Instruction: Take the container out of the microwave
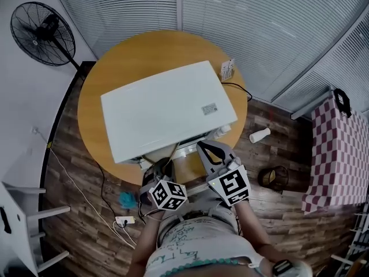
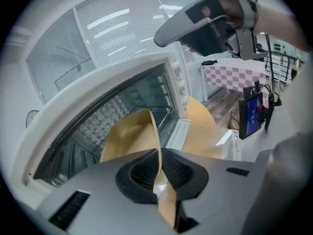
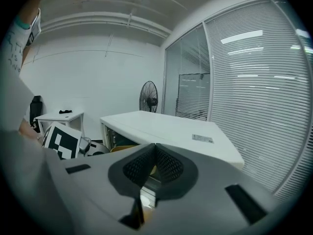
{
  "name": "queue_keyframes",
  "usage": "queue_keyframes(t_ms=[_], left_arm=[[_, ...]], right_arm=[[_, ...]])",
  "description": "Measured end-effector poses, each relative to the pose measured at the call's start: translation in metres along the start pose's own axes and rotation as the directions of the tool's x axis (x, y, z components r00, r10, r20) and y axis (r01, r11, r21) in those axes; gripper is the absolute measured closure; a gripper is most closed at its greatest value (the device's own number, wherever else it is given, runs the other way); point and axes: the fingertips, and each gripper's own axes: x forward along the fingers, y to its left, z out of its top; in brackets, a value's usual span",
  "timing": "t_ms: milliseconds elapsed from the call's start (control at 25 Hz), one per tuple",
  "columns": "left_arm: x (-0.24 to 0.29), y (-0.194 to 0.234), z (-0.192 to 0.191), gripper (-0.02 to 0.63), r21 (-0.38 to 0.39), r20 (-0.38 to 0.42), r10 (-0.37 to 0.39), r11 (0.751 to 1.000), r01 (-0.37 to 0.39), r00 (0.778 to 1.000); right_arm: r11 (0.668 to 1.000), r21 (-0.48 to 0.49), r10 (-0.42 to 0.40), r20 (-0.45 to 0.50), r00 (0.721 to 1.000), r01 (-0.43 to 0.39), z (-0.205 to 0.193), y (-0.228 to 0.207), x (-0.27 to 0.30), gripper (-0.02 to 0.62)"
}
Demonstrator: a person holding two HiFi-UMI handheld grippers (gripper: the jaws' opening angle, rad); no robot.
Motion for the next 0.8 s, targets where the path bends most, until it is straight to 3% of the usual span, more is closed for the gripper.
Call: queue_keyframes(t_ms=[440,800], left_arm=[[-0.017,-0.012,0.0,0.575,-0.08,0.041,-0.101,0.991,0.104,0.994],[-0.029,-0.013,0.002,0.575,-0.127,0.055,-0.14,0.981,0.146,0.989]], right_arm=[[1.0,-0.016,0.014,-0.005,1.0,-0.014,0.0,0.013,0.006,0.601],[0.999,-0.031,0.038,-0.015,0.999,-0.038,0.002,0.015,0.012,0.601]])
